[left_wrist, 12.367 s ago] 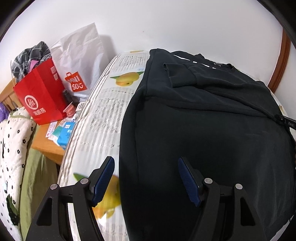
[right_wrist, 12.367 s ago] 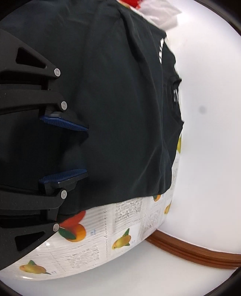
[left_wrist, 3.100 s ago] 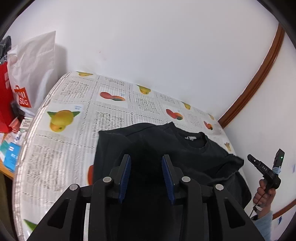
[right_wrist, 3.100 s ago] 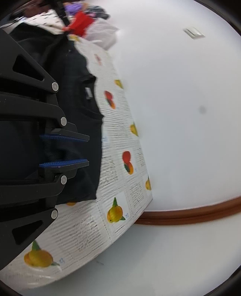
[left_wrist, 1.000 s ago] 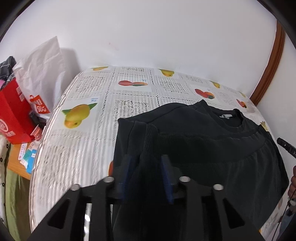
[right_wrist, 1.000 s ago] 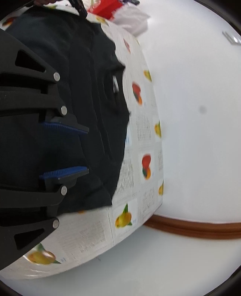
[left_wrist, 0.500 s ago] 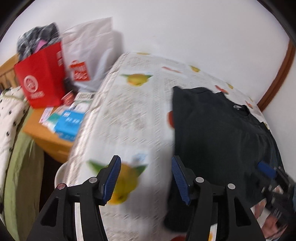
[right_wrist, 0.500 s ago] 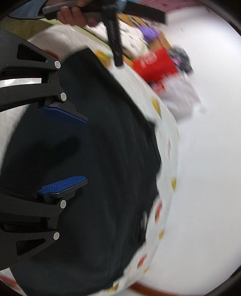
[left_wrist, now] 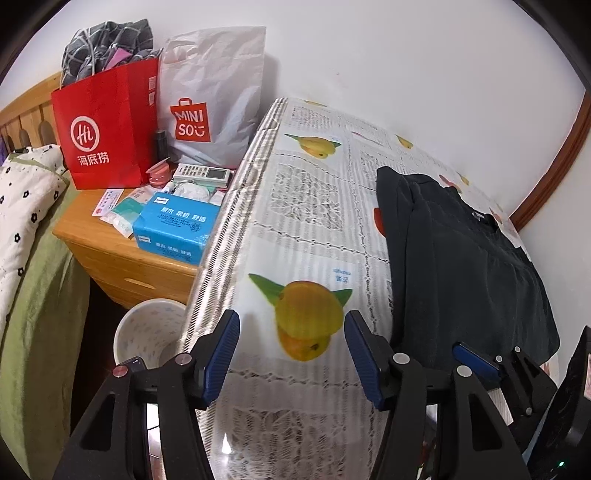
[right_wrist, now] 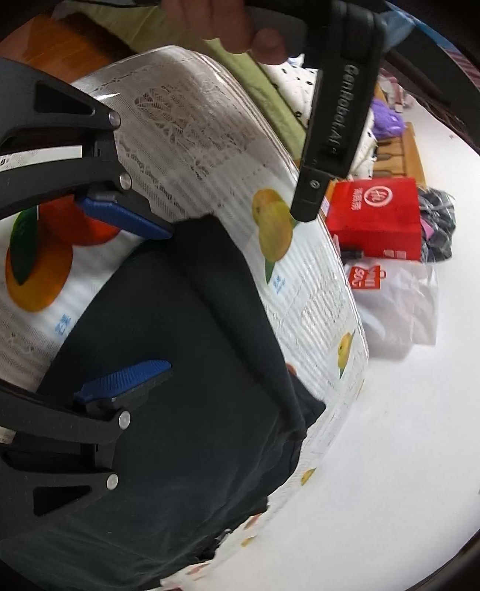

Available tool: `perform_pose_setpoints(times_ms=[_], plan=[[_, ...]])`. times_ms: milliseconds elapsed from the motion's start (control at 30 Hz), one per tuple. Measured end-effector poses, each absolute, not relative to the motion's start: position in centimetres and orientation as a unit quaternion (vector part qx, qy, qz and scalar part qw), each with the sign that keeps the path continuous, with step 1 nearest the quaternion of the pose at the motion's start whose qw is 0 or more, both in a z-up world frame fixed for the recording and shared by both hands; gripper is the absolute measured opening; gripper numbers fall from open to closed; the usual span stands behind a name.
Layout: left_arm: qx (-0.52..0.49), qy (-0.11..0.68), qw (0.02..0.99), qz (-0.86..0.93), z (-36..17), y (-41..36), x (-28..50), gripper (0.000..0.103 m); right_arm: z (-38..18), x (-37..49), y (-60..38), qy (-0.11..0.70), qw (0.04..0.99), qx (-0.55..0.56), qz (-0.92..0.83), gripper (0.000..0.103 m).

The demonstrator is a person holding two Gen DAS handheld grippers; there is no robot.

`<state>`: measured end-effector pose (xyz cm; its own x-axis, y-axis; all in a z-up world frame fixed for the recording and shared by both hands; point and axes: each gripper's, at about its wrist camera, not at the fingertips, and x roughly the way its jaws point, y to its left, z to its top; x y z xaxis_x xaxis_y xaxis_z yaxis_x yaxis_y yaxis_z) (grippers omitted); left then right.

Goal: Fold small clothes
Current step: 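Grasp the sweatshirt side with the right tool and lift it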

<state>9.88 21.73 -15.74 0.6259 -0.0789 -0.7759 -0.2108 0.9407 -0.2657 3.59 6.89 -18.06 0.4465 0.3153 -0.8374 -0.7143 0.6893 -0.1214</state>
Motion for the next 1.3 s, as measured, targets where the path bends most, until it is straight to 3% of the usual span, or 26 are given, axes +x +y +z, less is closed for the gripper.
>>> perform_pose_setpoints(times_ms=[367,400,467,500,600,933,1067,1300], plan=[[-0.176,0.429,0.885,0.036,-16.2,22.3,9.6,0.056,-18.4,3.9,8.5,0.418,0.827,-0.255,0.275,0.069],[-0.176,0.430,0.885,0.037,-16.2,22.3,9.6,0.056,-18.5,4.3,8.6,0.419,0.829,-0.251,0.271,0.065],[-0.178,0.428,0.885,0.038,-16.2,22.3,9.6,0.056,-18.7,4.6,8.9,0.405,0.837,-0.261,0.261,0.044],[-0.180,0.426,0.886,0.038,-16.1,22.2,9.6,0.056,-18.7,4.8,9.0,0.396,0.842,-0.273,0.246,0.027],[-0.187,0.416,0.889,0.033,-16.0,21.9,9.5,0.056,-17.3,5.9,7.4,0.403,0.848,-0.224,0.263,0.020],[-0.169,0.383,0.906,-0.060,-14.7,15.8,10.3,0.056,-7.8,9.3,-8.7,0.337,0.915,0.052,0.217,0.018],[-0.161,0.379,0.903,-0.122,-14.4,12.2,10.8,0.057,-8.9,10.2,-16.4,0.337,0.919,0.134,0.157,0.018],[-0.096,0.390,0.889,-0.220,-14.7,3.1,10.7,0.067,-13.4,10.4,-22.3,0.387,0.904,0.158,0.089,0.018]])
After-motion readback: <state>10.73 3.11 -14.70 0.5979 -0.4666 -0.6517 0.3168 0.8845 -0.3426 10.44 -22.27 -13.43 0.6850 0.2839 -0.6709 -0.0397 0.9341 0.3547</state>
